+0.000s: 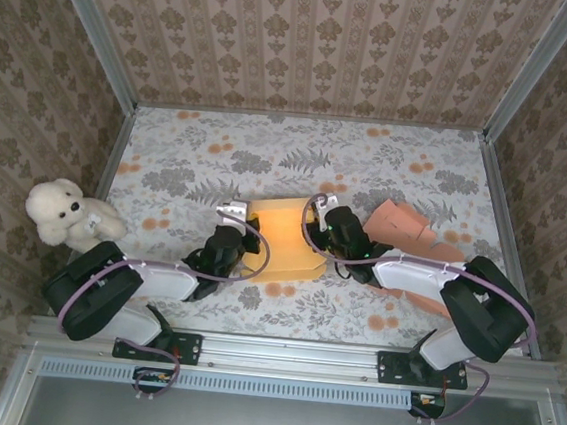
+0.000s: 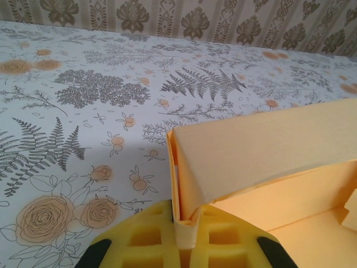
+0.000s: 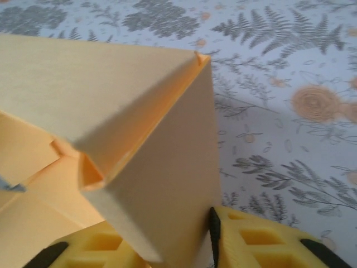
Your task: Fold the paper box
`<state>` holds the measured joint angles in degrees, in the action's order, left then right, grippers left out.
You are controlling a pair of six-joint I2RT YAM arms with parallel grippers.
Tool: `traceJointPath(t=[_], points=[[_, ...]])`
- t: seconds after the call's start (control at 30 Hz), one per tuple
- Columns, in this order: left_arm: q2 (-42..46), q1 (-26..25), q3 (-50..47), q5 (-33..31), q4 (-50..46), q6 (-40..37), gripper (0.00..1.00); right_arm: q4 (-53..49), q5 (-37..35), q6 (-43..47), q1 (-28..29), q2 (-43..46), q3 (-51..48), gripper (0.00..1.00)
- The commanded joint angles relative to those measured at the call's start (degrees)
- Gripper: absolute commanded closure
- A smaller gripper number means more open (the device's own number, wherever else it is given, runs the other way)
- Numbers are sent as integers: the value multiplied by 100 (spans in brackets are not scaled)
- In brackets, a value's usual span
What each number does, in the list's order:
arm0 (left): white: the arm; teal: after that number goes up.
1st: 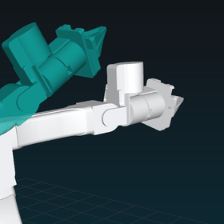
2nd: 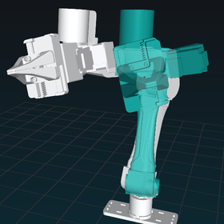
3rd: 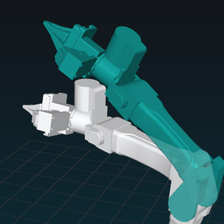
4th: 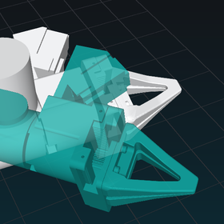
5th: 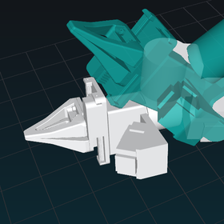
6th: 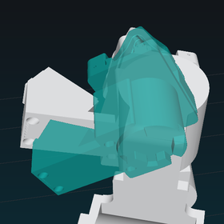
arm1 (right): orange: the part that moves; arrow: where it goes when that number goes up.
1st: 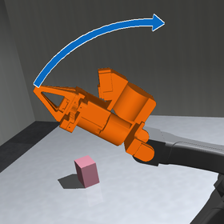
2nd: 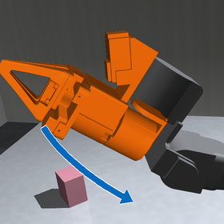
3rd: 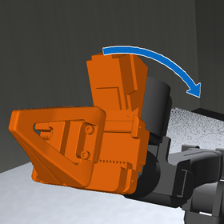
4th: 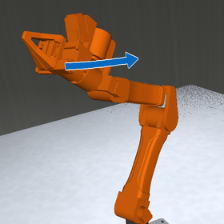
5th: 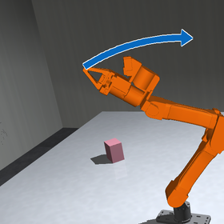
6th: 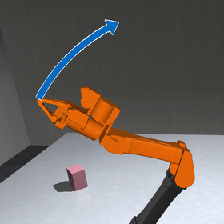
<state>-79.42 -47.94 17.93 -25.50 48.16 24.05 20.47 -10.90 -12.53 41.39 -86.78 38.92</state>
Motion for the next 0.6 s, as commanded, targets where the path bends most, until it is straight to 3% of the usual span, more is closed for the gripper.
traceJointPath(t=[0.0,0.07,0.17,0.43,0.57], points=[[-21,-325,286,-111,-195,252,100,54,-1258,-111,166,-184,335,77],[34,-437,340,-626,-489,481,100,-317,-2229,-298,267,-274,469,78],[118,-538,342,-1185,-734,745,100,-630,-3120,-602,321,-326,501,78],[159,-699,569,-1977,-1379,1091,100,-956,-3807,-933,503,-588,742,77],[163,-750,558,-2098,-1371,1211,100,-563,-3353,-1159,564,-671,653,76]])
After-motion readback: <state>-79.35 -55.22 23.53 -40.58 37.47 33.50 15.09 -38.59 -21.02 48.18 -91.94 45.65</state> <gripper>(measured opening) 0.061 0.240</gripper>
